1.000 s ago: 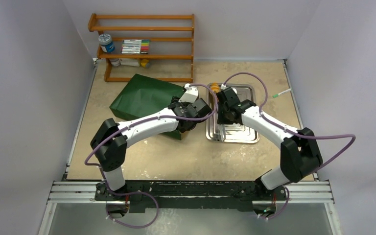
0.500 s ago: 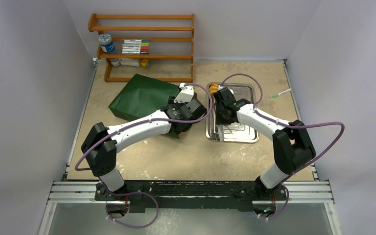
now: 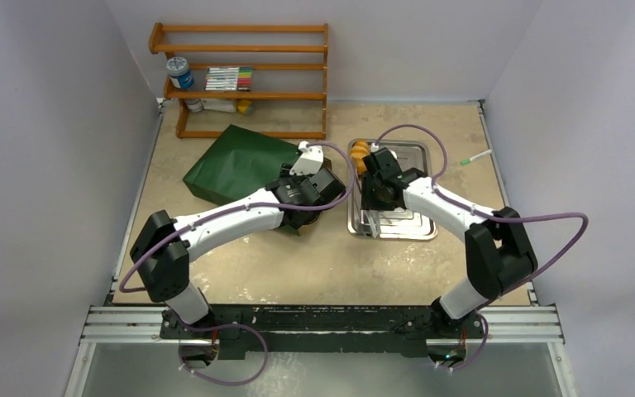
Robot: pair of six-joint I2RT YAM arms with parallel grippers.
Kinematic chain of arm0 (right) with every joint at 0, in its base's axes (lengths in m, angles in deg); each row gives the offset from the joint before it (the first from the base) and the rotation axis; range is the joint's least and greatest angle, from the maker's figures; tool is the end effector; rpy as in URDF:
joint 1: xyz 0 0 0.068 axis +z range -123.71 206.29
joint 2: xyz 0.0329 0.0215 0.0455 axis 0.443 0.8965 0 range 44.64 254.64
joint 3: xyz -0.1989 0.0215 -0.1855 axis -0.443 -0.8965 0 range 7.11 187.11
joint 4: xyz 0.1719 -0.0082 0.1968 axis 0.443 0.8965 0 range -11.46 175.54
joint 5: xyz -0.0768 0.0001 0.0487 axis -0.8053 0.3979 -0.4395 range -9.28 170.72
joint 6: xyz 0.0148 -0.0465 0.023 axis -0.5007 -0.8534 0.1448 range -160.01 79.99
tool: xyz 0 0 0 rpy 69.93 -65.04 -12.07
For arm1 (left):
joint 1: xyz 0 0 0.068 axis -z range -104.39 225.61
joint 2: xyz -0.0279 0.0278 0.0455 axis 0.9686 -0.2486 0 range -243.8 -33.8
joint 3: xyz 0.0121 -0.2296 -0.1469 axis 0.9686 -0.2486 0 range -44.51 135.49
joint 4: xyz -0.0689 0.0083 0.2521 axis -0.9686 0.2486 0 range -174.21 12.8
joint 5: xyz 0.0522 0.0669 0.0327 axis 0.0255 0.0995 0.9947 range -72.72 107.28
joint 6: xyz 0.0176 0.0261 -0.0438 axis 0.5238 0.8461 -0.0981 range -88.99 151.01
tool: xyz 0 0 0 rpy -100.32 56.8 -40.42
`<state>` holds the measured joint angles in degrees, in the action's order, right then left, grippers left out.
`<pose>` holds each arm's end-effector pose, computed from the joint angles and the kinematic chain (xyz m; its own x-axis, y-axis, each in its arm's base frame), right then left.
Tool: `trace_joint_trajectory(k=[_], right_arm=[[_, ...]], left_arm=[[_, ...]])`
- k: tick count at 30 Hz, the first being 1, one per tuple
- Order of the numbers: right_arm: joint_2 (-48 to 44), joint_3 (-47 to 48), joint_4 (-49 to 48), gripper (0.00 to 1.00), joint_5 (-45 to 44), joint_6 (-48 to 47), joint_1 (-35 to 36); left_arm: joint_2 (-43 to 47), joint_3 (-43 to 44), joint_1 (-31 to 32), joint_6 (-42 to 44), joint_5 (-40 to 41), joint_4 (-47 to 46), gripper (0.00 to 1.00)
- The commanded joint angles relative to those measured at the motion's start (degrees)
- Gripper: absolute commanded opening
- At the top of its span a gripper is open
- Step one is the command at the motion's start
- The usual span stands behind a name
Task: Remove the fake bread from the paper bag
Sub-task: Place the fake bread in the container, then take out the fake bread from the paper bag.
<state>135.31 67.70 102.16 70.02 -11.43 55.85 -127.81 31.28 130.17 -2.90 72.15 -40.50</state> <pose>0.2900 0.1568 0.2187 -0.8017 0.0859 -0.5915 -0.0061 0.9884 0.1518 0.2176 -0.2556 0.2739 -0.5616 0.2354 -0.7932 -0.0816 0.9382 0.3363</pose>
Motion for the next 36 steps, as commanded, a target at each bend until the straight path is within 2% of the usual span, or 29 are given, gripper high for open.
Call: trace_joint_trajectory(k=[1,21,36], right_arm=[[-4.7,-0.8,-1.0,0.45,0.9,1.4,-0.1],[-15.9,-7.9,0.4,0.45,1.4,5.0,0.5],[-27.6,-11.1,6.2,0.41,0.7,12.2,7.1]], left_arm=[[4.0,-0.6,0.3,-1.8,1.7,-1.1,0.34],[6.1,-1.3,0.3,-3.8,1.9,0.3,0.35],[9.0,-4.0,-0.5,-4.2,0.8,0.5,0.35]])
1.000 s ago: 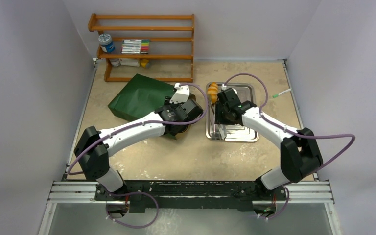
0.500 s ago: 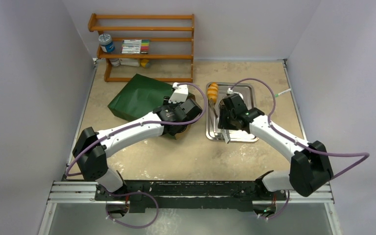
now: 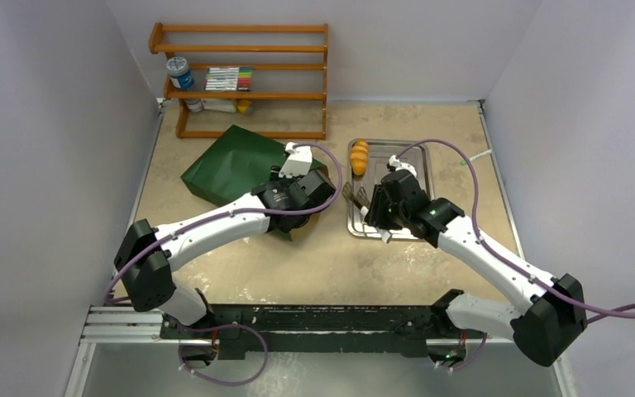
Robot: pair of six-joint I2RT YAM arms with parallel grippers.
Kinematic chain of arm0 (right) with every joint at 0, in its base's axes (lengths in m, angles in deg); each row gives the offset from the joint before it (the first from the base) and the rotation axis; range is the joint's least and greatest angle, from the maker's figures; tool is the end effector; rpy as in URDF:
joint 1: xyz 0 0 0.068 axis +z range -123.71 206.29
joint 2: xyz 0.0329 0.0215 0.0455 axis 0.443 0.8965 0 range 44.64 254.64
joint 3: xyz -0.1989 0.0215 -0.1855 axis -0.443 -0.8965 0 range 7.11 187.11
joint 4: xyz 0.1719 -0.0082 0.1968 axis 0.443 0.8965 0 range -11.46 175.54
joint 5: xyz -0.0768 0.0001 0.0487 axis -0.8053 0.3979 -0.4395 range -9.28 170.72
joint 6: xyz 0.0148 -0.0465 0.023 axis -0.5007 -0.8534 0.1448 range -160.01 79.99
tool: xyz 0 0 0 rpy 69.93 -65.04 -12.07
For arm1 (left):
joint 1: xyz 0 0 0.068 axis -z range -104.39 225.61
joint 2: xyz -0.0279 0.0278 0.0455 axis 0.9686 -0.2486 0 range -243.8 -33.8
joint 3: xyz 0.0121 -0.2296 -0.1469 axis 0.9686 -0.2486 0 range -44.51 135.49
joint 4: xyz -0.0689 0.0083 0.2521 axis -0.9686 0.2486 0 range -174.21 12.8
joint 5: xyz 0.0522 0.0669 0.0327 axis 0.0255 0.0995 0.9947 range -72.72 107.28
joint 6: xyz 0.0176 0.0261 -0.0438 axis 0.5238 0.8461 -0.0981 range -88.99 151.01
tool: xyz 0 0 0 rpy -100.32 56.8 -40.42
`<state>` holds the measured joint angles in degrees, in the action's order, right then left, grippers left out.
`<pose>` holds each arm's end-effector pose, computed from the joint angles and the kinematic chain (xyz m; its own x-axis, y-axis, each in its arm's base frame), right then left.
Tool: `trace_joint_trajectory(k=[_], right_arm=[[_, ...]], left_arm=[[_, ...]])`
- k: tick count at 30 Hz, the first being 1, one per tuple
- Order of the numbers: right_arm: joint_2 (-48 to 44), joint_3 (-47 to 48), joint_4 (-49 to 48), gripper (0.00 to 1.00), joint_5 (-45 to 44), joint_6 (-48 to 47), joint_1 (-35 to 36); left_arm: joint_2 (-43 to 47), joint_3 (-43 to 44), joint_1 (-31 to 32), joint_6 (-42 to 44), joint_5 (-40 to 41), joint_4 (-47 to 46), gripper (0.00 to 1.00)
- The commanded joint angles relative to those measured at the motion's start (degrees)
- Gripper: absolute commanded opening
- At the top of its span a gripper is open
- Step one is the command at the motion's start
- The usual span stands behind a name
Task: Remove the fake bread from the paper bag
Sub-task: Take out the fake bread from the paper bag.
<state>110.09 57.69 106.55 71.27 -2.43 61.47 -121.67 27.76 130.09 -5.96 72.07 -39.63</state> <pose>0.2016 0.1348 0.2744 -0.7274 0.2235 -0.6488 -0.0330 0.9330 0.3584 0.2034 -0.2348 0.2872 -0.5429 0.1637 -0.8237 -0.1169 0.9565 0.2672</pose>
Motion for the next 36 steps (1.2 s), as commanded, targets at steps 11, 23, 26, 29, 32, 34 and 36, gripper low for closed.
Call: trace_joint_trajectory(k=[11,23,26,29,32,34,36], right_arm=[[-8.3,0.8,6.8,0.38,-3.4,6.3,6.4],[-11.7,8.5,7.6,0.37,-0.2,3.1,8.3],[-11.2,10.0,7.2,0.36,1.8,1.4,8.8],[-10.9,10.3,5.4,0.36,4.5,-0.2,9.3],[-10.0,10.6,3.2,0.36,6.3,-1.8,10.2],[-8.8,10.8,1.6,0.36,7.0,-2.8,11.0],[-7.3,10.9,-0.2,0.36,7.6,-3.8,11.6]], left_arm=[[5.8,-3.3,-2.1,-1.5,-1.3,-1.2,0.35],[8.2,-5.1,-5.0,-0.6,-5.8,-3.4,0.35],[8.1,-4.3,-5.1,-0.5,-6.4,-3.4,0.35],[8.1,-3.2,-5.3,-0.4,-7.0,-2.9,0.35],[8.0,-2.0,-5.3,-0.2,-7.7,-2.3,0.35],[7.9,-1.1,-5.3,0.0,-8.1,-2.0,0.35],[7.6,0.1,-5.4,0.1,-8.5,-1.3,0.35]])
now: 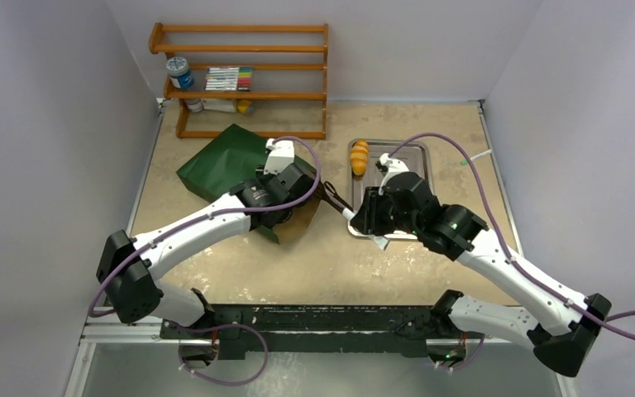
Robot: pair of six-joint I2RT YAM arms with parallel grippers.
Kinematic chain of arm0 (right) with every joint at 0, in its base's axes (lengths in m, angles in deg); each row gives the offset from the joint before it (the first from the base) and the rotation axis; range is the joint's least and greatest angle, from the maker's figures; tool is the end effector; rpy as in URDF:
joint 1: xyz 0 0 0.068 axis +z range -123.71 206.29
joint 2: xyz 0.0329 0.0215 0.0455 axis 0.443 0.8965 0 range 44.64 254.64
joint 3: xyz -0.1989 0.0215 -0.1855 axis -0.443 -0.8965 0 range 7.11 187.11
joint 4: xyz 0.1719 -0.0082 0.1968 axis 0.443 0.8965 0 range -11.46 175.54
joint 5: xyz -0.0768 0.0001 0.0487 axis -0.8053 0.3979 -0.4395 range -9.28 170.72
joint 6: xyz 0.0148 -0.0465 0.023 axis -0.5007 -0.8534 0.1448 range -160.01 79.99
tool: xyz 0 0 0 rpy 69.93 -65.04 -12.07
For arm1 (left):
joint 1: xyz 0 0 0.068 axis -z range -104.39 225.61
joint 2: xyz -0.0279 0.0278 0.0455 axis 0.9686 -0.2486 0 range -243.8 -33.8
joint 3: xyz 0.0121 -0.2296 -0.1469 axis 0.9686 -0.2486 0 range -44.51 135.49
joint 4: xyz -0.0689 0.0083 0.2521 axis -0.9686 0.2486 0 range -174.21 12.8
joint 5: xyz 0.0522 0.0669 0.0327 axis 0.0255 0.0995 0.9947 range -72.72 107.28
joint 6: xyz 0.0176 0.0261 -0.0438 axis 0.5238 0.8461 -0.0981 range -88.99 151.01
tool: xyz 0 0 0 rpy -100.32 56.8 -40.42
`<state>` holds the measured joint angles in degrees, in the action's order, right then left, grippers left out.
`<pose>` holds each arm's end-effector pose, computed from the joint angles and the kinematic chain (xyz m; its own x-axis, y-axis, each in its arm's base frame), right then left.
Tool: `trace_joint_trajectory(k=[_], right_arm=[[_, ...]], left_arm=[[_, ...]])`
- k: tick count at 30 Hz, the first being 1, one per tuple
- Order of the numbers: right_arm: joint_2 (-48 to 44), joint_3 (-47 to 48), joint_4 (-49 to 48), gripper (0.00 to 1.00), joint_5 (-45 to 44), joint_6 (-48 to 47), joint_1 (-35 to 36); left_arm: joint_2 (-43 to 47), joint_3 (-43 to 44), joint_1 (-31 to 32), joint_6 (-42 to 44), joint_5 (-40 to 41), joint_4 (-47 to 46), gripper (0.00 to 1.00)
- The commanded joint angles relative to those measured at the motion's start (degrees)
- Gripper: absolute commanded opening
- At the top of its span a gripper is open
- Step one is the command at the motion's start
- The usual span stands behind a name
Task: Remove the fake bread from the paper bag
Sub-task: Take out the fake bread from the paper bag.
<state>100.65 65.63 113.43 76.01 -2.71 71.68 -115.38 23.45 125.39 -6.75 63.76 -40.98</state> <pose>0.1475 0.1452 0.3444 -0.6996 0.1510 -0.6984 -0.2975 0.8271 0.4768 0.2053 -0.2028 0.2928 -0.5925 0.0476 -0.8041 -0.1179 0.9824 0.1450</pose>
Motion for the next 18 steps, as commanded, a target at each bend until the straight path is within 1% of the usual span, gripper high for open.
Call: trace_joint_trajectory(k=[1,14,18], right_arm=[[2.8,2.9,-8.0,0.36,3.0,-4.0,1.8],[13.2,3.1,-22.0,0.34,0.2,-11.5,3.3],[16.0,1.8,-27.2,0.34,-0.2,-13.6,3.3]], left_arm=[[1.1,4.9,-0.6,0.9,-0.2,0.4,0.35],[-0.4,11.8,-0.8,3.0,-1.8,4.6,0.34],[-1.0,12.5,-1.0,3.2,-2.2,5.9,0.34]])
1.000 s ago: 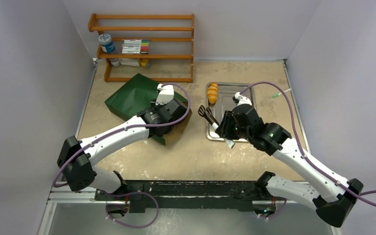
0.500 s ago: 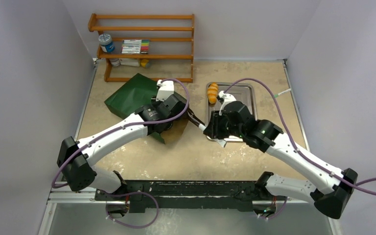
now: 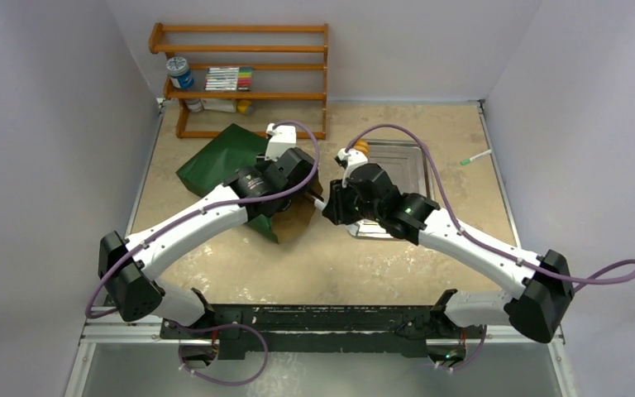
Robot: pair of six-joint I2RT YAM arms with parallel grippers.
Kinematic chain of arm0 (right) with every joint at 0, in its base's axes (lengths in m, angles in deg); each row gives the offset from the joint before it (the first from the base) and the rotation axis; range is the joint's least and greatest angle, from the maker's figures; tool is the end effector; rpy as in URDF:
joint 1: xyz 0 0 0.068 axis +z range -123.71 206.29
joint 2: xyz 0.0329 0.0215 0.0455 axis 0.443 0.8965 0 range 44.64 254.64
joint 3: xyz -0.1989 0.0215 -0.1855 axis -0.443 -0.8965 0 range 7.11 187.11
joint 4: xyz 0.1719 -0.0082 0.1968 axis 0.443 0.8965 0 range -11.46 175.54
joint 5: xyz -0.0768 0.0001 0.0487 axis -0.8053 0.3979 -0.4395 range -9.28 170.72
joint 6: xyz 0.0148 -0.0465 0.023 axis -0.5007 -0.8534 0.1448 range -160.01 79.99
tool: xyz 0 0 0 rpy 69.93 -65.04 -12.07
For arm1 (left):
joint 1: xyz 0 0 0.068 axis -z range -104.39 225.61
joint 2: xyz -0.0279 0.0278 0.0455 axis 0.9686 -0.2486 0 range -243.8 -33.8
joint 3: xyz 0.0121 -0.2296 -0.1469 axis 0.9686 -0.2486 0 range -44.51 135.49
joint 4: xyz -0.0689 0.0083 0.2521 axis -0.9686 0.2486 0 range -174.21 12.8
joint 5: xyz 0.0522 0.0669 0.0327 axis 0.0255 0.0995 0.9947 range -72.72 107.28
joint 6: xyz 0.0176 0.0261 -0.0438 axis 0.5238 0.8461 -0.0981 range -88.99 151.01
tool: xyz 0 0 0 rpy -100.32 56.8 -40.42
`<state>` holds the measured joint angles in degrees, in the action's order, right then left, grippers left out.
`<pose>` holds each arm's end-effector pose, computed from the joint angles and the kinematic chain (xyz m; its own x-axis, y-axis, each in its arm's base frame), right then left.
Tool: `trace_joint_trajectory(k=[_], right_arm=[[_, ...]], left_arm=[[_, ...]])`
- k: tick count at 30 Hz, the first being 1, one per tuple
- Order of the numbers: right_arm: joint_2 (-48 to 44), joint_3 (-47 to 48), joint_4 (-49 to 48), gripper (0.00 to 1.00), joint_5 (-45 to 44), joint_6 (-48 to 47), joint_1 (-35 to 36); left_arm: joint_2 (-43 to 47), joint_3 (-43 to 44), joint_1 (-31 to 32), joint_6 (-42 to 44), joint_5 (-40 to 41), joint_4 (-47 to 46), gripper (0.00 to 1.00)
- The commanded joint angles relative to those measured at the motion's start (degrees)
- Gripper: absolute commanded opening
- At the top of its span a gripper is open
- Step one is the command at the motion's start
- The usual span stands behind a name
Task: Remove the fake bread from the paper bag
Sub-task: Take out the fake bread from the paper bag.
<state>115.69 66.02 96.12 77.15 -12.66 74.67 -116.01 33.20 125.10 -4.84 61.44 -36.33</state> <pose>0.1887 0.2089 0.3159 -0.6188 -0.0059 -0.7855 -0.4793 0.7951 0.3716 0.2098 -0.2074 0.3368 -0.5746 0.0257 -0.8180 -0.0832 0.9925 0.0897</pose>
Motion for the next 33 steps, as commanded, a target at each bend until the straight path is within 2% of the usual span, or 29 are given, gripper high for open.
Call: trace_joint_trajectory(k=[1,19,33], right_arm=[[1.4,1.2,-11.1,0.34,-1.3,-4.1,0.3],[13.1,-0.2,-26.6,0.4,-7.3,-9.3,3.5],[21.5,4.2,-27.9,0.44,-19.1,-11.0,7.3]], left_arm=[[-0.3,2.6,-0.9,1.3,0.1,1.4,0.34],[0.2,2.4,-5.5,1.0,-3.9,3.0,0.34],[0.1,2.2,-7.5,2.5,-8.4,1.3,0.34]])
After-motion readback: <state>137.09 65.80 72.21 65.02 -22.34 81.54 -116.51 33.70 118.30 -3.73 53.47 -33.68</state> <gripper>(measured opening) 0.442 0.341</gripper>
